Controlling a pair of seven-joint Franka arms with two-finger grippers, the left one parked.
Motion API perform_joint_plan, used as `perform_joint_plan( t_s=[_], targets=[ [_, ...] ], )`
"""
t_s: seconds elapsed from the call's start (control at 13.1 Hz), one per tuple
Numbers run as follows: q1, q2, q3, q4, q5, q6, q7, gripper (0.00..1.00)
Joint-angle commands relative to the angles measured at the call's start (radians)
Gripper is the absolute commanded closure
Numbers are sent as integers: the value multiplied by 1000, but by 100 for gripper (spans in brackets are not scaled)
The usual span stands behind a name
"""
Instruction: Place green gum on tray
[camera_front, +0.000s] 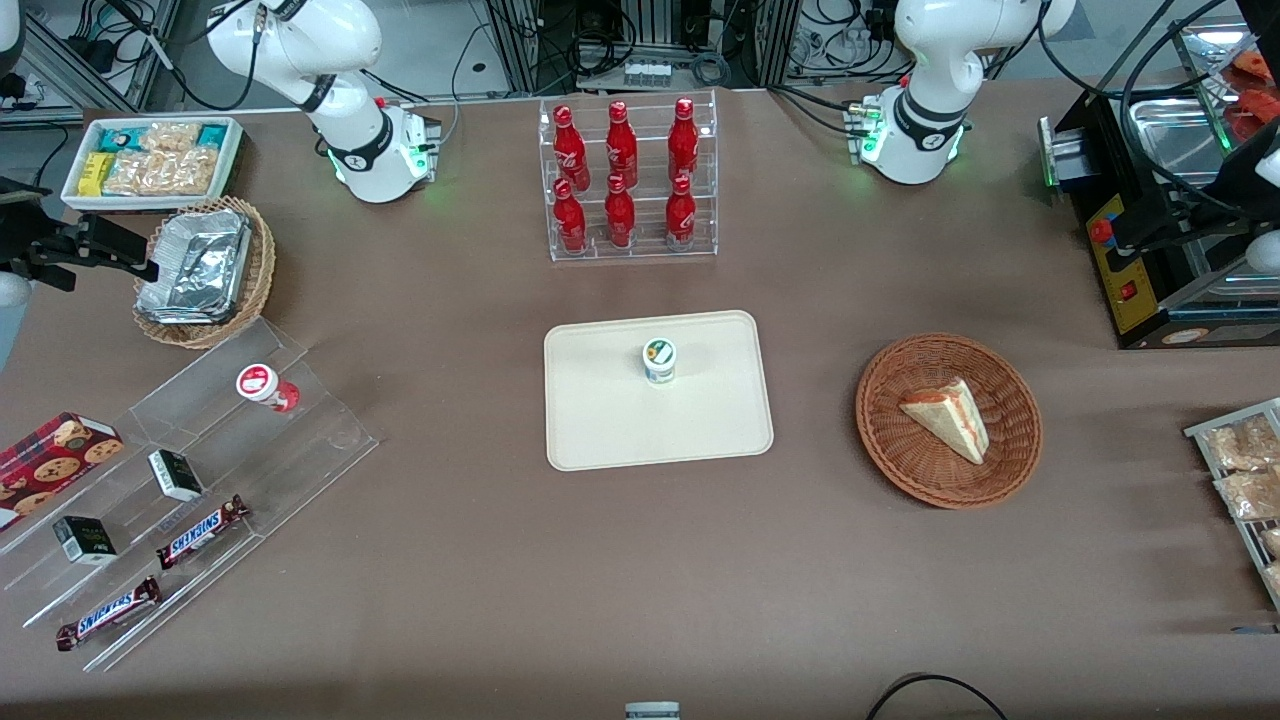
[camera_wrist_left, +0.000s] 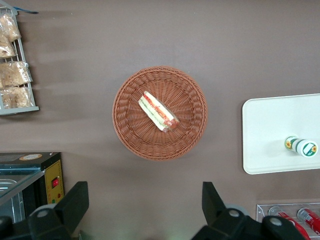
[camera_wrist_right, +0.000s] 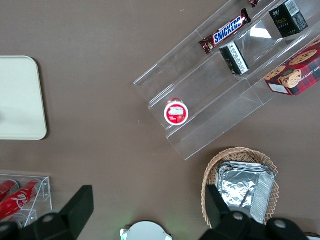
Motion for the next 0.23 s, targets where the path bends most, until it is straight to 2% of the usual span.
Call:
perform_joint_plan(
  t_s=[0.0, 0.15],
  targets=[
    [7, 5, -5, 17, -6, -22, 8, 1],
    [7, 5, -5, 17, -6, -20, 31, 0]
  ],
)
